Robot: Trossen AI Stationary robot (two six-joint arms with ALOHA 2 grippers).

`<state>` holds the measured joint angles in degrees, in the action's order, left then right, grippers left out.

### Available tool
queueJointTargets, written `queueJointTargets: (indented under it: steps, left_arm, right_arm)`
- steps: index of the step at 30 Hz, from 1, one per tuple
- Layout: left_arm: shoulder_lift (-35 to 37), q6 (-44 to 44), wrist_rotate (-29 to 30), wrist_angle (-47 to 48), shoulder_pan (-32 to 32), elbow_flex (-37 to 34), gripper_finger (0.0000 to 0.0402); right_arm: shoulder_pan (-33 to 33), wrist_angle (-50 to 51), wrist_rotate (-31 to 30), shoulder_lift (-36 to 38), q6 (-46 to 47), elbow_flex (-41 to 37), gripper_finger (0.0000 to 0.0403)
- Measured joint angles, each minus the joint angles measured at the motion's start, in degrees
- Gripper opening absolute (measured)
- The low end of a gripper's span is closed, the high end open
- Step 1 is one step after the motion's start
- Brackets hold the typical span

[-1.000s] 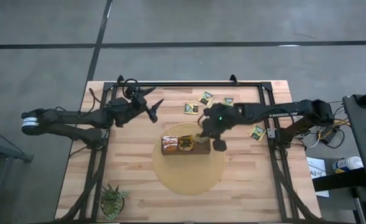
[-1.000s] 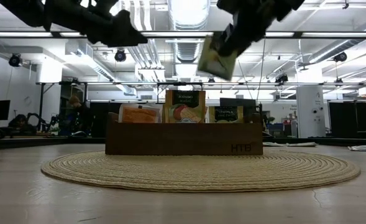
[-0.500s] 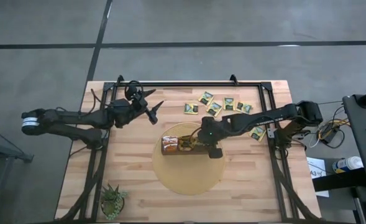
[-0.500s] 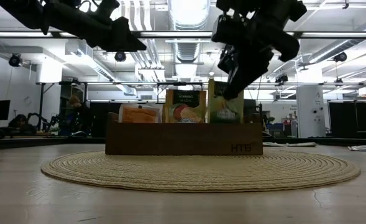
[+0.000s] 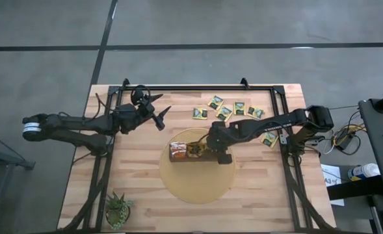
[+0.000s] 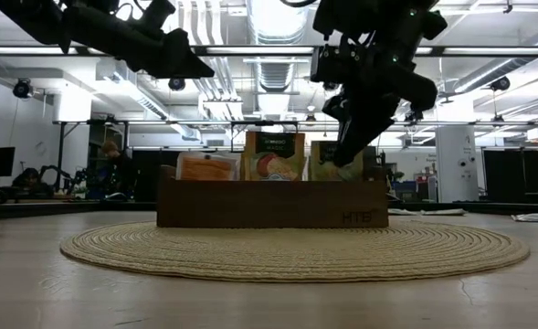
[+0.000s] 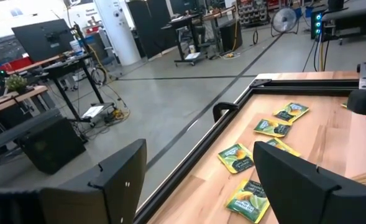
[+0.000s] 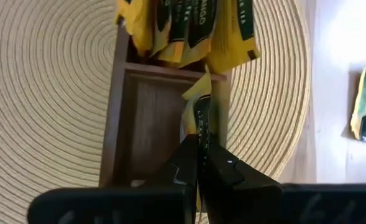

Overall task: Pick & Place Tea
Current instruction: Put the yellow tea bag into the right section of the wooden organizer

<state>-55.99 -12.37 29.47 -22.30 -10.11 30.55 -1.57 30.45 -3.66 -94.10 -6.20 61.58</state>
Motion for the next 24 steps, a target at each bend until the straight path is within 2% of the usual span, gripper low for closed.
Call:
queueJointTargets:
  steps: [8,11,24]
  left_arm:
    - [0.0,-0.1,0.0,0.3,0.0,0.0,0.0288]
    - [0.0,-0.1,0.0,0.4,0.0,-0.2,0.0288]
    - [0.1,-1.1,0.0,-0.5,0.0,-1.7,0.0288]
  right_arm:
    - [0.8,0.4,-0.8,-0.1,0.2,0.0,0.0009]
    - [0.9,0.9,-0.6,0.0,0.2,0.1,0.0023]
    - [1.2,4.5,-2.6,0.4,0.7,4.1,0.0163]
